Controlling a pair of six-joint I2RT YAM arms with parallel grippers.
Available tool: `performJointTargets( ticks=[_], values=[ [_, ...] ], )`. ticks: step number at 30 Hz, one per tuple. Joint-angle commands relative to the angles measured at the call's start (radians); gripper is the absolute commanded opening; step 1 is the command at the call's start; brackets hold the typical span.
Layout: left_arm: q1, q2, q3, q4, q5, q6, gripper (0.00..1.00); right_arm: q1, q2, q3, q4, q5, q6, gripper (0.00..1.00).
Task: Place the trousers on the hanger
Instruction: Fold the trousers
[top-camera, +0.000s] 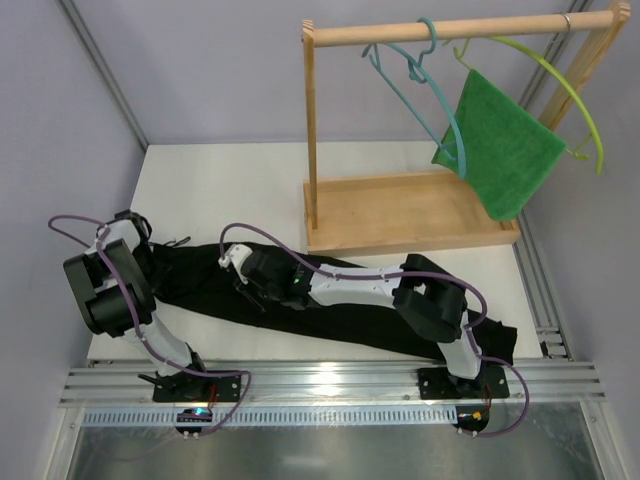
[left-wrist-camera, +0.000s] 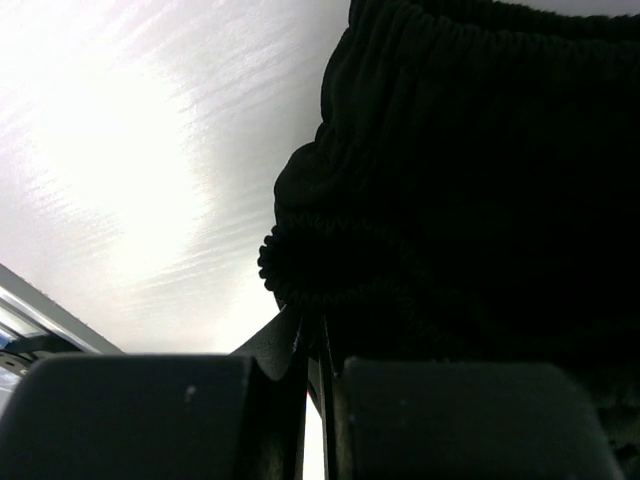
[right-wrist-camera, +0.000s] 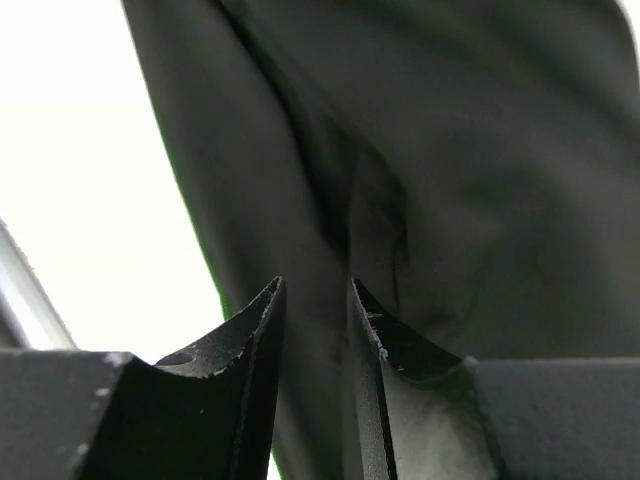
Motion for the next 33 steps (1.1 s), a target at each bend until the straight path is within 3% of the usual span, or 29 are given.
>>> performJointTargets(
  ticks=[1, 17, 25, 33],
  values=[
    [0.006, 0.009, 0.051, 0.038, 0.010, 0.007, 0.01, -0.004, 0.033, -0.022, -0.031, 0.050, -0.038, 0.34],
    [0.011, 0.084, 0.077, 0.047, 0.004, 0.023, 0.01, -0.005, 0.064, -0.069, -0.047, 0.185, -0.066, 0.35],
    [0.013, 0.094, 0.073, 0.061, 0.003, 0.029, 0.01, -0.004, -0.109, -0.097, -0.080, 0.126, -0.066, 0.35],
    [0.013, 0.092, 0.053, 0.081, 0.021, 0.024, 0.01, -0.005, -0.028, -0.037, -0.129, 0.117, -0.081, 0.35]
  ],
)
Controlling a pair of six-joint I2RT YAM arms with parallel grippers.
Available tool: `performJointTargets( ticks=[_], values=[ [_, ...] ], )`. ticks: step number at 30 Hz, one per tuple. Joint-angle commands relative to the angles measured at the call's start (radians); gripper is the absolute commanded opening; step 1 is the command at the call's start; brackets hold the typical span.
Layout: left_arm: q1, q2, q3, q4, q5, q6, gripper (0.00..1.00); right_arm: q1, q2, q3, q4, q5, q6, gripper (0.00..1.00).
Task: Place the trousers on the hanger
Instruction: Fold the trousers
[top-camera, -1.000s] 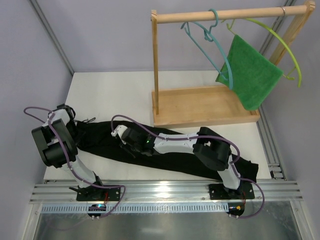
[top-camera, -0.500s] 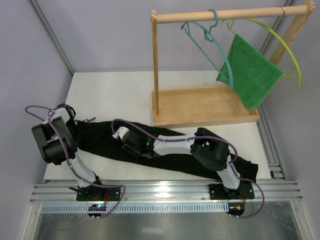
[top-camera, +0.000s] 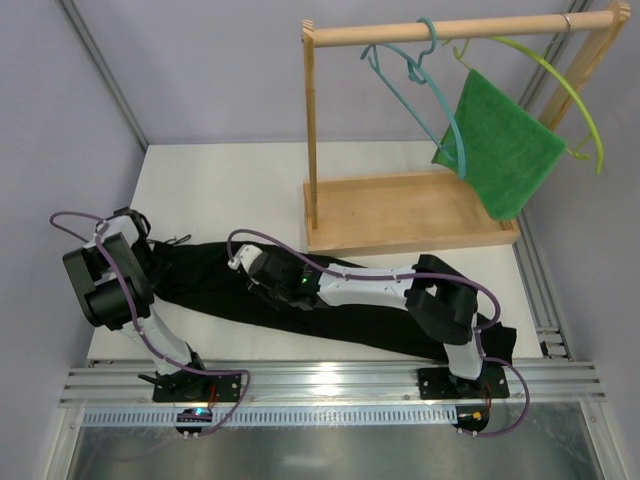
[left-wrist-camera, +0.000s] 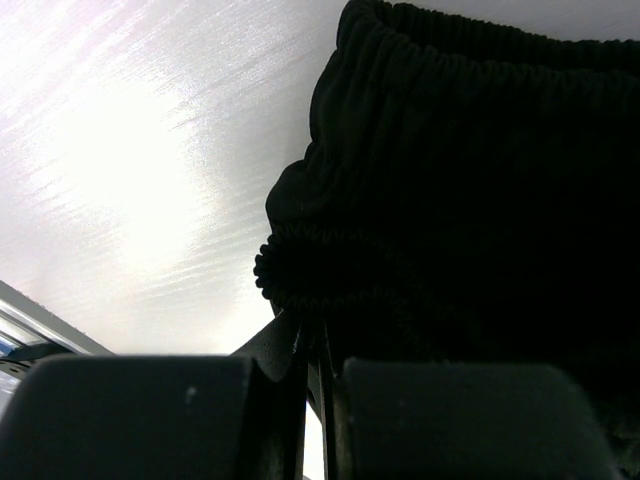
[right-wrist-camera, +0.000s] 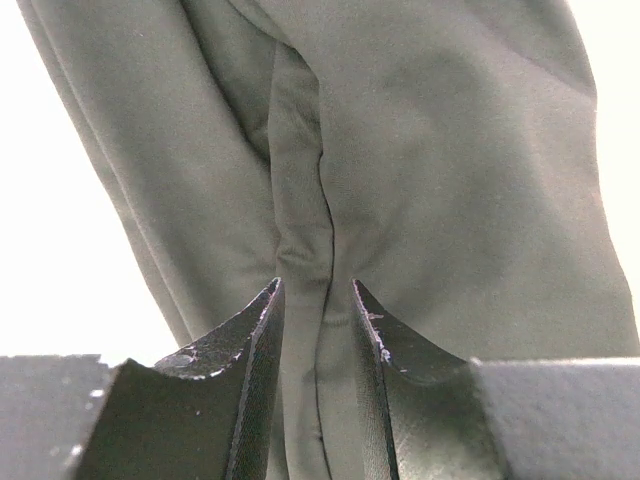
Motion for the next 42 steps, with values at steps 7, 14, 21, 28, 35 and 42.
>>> performJointTargets(
  ticks=[7, 14, 21, 28, 35, 42],
  values=[
    [0.009, 0.037, -0.018, 0.092, -0.002, 0.003, 0.01, -0.002, 0.081, 0.040, -0.007, 0.018, -0.017, 0.36],
    [0.009, 0.031, -0.009, 0.088, 0.007, -0.003, 0.00, 0.000, 0.130, 0.050, -0.019, 0.033, -0.009, 0.32],
    [0.015, 0.065, 0.029, 0.068, -0.006, 0.000, 0.00, -0.002, -0.003, -0.030, 0.010, 0.030, -0.043, 0.04],
    [0.026, 0.086, 0.089, 0.040, -0.013, -0.005, 0.01, 0.003, -0.198, -0.211, 0.085, -0.129, -0.086, 0.04],
    [0.036, 0.069, 0.142, 0.002, -0.010, -0.003, 0.01, 0.021, -0.267, -0.300, 0.142, -0.275, -0.069, 0.04],
    [0.091, 0.060, 0.219, -0.060, -0.036, 0.015, 0.01, 0.025, -0.264, -0.393, 0.261, -0.358, -0.003, 0.04]
  ],
)
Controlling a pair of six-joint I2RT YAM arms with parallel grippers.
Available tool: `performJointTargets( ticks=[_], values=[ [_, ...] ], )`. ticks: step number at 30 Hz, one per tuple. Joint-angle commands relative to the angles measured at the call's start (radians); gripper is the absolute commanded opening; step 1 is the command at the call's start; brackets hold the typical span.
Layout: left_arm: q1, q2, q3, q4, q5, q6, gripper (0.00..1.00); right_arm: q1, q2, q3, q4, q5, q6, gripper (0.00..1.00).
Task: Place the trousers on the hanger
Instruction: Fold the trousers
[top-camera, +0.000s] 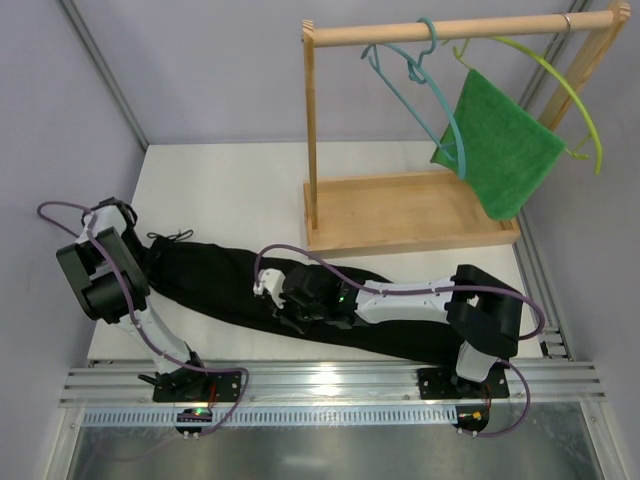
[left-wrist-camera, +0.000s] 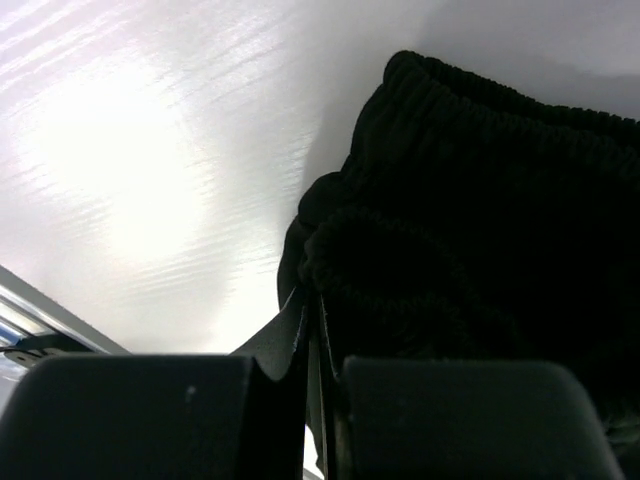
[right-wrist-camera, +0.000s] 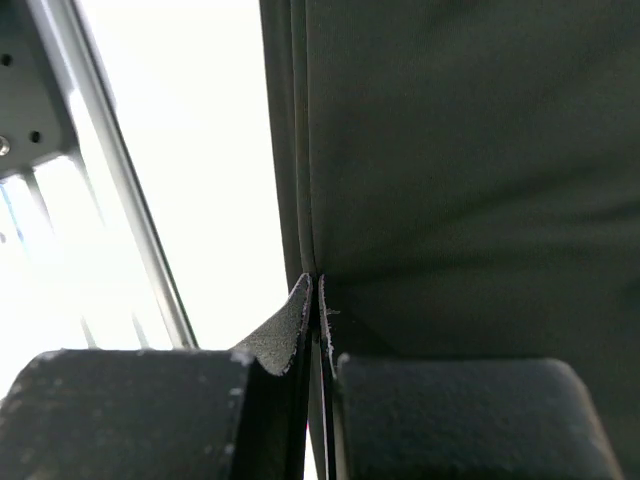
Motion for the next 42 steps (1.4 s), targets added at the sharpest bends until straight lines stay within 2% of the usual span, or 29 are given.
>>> performJointTargets(
  ticks=[1, 9, 10, 11, 12, 13, 14, 17, 18, 20, 24, 25, 29, 31, 35, 38, 42],
  values=[
    [0.055, -0.008, 0.061, 0.028, -0.058, 0.022, 0.01, 0.007, -0.015, -0.038, 0.064, -0.070, 0.045, 0.04],
    [0.089, 0.027, 0.031, 0.042, -0.100, 0.061, 0.01, 0.009, 0.021, -0.016, 0.100, -0.058, 0.091, 0.04],
    [0.087, 0.031, 0.031, 0.039, -0.100, 0.065, 0.02, 0.009, 0.025, -0.010, 0.081, -0.052, 0.097, 0.12],
    [0.087, 0.033, 0.032, 0.037, -0.101, 0.065, 0.07, 0.009, 0.025, 0.004, 0.075, -0.041, 0.102, 0.16],
    [0.089, 0.030, 0.032, 0.039, -0.101, 0.065, 0.07, 0.009, 0.023, 0.007, 0.075, -0.036, 0.105, 0.19],
    [0.087, 0.022, 0.040, 0.037, -0.095, 0.065, 0.08, 0.009, 0.020, 0.013, 0.032, -0.015, 0.113, 0.27],
    [0.089, 0.004, 0.049, 0.024, -0.093, 0.064, 0.10, 0.007, 0.009, 0.028, 0.015, -0.004, 0.128, 0.31],
    [0.087, -0.045, 0.095, 0.005, -0.115, 0.064, 0.23, 0.007, -0.027, 0.042, -0.049, 0.019, 0.160, 0.37],
    [0.089, -0.083, 0.106, -0.010, -0.126, 0.062, 0.29, 0.007, -0.073, 0.028, -0.054, 0.017, 0.186, 0.38],
    [0.086, -0.128, 0.120, -0.009, -0.145, 0.071, 0.34, 0.004, -0.116, 0.008, -0.081, 0.031, 0.212, 0.38],
    [0.073, -0.226, 0.130, -0.016, -0.181, 0.087, 0.36, 0.001, -0.189, -0.024, -0.138, 0.132, 0.243, 0.38],
    [0.064, -0.260, 0.130, -0.015, -0.173, 0.088, 0.36, 0.000, -0.180, -0.027, -0.158, 0.143, 0.248, 0.38],
    [0.034, -0.343, 0.085, 0.069, 0.029, 0.090, 0.35, 0.001, -0.121, -0.007, -0.213, 0.183, 0.287, 0.38],
    [-0.006, -0.357, 0.048, 0.106, 0.130, 0.084, 0.35, 0.000, -0.107, -0.007, -0.247, 0.240, 0.357, 0.37],
    [-0.065, -0.331, 0.011, 0.141, 0.149, 0.058, 0.35, -0.022, -0.146, -0.076, -0.266, 0.274, 0.499, 0.37],
    [-0.071, -0.294, -0.060, 0.209, 0.262, 0.041, 0.35, -0.049, -0.204, -0.175, -0.246, 0.269, 0.621, 0.37],
    [-0.072, -0.175, -0.101, 0.217, 0.249, 0.022, 0.33, -0.080, -0.244, -0.289, -0.220, 0.278, 0.723, 0.37]
  ],
)
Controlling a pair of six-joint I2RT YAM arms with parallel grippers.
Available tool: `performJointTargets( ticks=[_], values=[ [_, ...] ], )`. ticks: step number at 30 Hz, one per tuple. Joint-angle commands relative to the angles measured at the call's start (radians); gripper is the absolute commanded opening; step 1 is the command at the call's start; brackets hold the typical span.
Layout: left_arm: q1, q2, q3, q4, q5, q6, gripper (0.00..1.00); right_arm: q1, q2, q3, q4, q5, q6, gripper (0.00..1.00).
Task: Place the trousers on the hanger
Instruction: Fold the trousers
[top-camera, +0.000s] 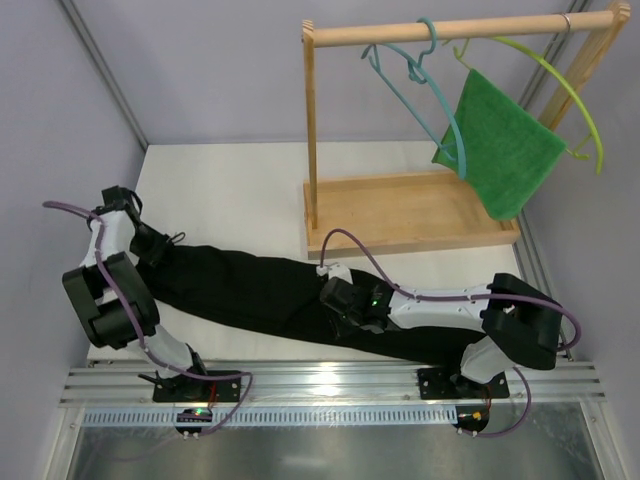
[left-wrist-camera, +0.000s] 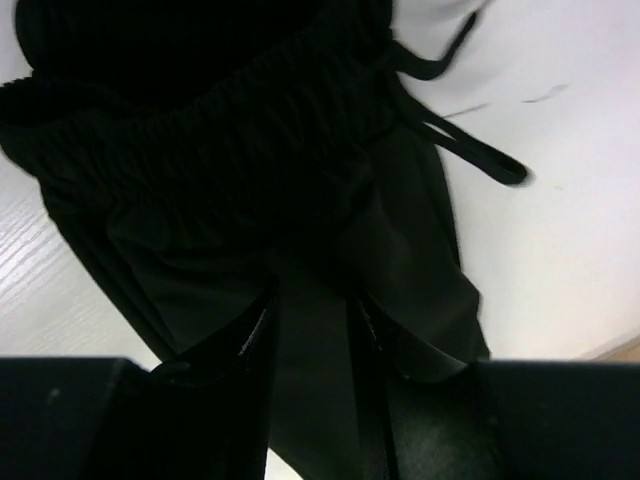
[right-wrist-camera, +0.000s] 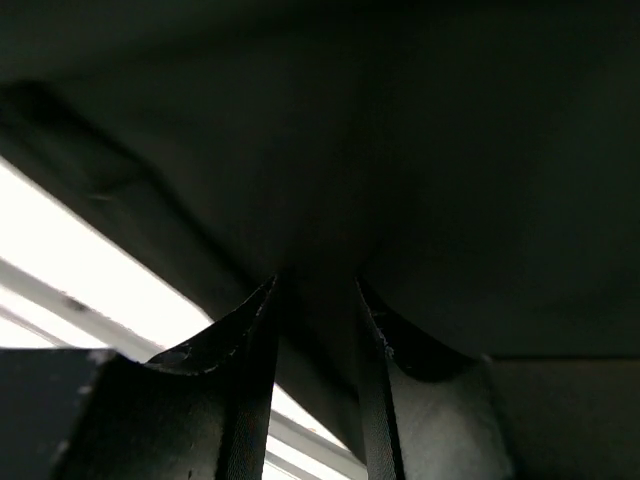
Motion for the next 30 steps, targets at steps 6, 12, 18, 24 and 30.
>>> performJointTargets(
  ticks=[6, 12, 18, 24, 30],
  values=[
    [0.050, 0.234, 0.022, -0.030, -0.185, -0.011, 0.29, -0.062, -0.096, -0.161, -0.061, 0.081, 0.274, 0.36],
    [0.128, 0.254, 0.008, -0.023, -0.305, 0.020, 0.28, -0.138, -0.193, -0.232, -0.164, 0.172, 0.341, 0.36],
    [0.179, 0.225, 0.013, -0.027, -0.342, 0.003, 0.27, -0.215, -0.291, -0.241, -0.232, 0.216, 0.358, 0.36],
    [0.174, 0.142, 0.049, -0.048, -0.255, 0.002, 0.33, -0.256, -0.383, -0.139, -0.386, 0.250, 0.358, 0.37],
    [0.078, -0.075, 0.048, -0.062, -0.277, 0.002, 0.41, -0.328, -0.481, 0.020, -0.609, 0.300, 0.457, 0.41]
  ],
)
